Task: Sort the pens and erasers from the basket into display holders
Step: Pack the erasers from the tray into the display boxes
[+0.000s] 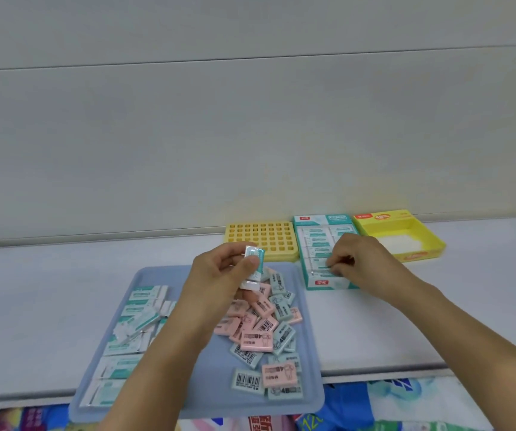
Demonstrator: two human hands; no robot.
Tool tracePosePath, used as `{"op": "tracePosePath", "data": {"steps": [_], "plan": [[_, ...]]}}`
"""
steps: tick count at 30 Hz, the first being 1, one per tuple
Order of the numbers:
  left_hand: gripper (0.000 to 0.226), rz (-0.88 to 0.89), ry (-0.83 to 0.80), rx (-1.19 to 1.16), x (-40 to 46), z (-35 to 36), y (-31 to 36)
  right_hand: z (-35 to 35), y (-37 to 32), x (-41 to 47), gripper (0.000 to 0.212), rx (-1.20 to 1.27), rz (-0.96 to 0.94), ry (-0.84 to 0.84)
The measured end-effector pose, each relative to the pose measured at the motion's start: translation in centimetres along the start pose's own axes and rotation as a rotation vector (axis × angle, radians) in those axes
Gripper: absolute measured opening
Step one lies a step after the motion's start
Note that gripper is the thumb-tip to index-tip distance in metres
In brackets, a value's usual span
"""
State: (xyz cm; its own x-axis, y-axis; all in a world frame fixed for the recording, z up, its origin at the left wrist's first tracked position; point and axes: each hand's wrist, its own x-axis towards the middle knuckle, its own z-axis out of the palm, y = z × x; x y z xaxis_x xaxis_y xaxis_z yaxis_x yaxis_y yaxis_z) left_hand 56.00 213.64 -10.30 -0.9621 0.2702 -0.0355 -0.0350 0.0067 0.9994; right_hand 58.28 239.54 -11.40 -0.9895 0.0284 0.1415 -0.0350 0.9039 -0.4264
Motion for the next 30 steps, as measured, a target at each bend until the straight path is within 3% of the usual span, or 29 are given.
{"op": "tracePosePath", "data": {"steps": [4,7,10,13,16,18,22,27,30], "plan": [[0.022,-0.035,-0.056,-0.119,0.1,0.9,0.3,0.4,-0.2,0.2,0.008,-0.035,0.030,0.026],[0.032,-0.037,-0.135,-0.220,0.1,1.8,0.7,0.6,-0.4,-0.5,0.008,0.206,0.053,0.193],[0.037,-0.023,-0.166,-0.222,0.3,2.7,0.9,0.0,-1.9,-1.1,0.014,0.389,-0.064,0.276],[0.035,-0.010,-0.149,-0.232,0.6,3.2,1.1,-0.6,-2.1,-0.3,0.018,0.155,-0.167,0.225],[0.032,-0.012,-0.133,-0.269,0.9,3.5,1.4,-1.1,-1.0,0.8,0.023,-0.142,0.022,-0.006],[0.031,-0.017,-0.138,-0.279,1.0,3.5,1.5,-0.5,-0.4,1.2,0.029,-0.148,0.048,-0.125],[0.030,-0.022,-0.144,-0.257,1.0,3.3,1.7,-0.6,-0.1,1.7,0.026,-0.134,0.028,-0.156],[0.030,-0.011,-0.138,-0.164,1.1,2.9,1.9,-0.7,-0.1,1.5,0.014,-0.362,-0.066,-0.141],[0.030,-0.014,-0.126,-0.169,0.9,2.7,1.6,-0.2,0.5,1.3,0.018,-0.282,-0.084,-0.137]]}}
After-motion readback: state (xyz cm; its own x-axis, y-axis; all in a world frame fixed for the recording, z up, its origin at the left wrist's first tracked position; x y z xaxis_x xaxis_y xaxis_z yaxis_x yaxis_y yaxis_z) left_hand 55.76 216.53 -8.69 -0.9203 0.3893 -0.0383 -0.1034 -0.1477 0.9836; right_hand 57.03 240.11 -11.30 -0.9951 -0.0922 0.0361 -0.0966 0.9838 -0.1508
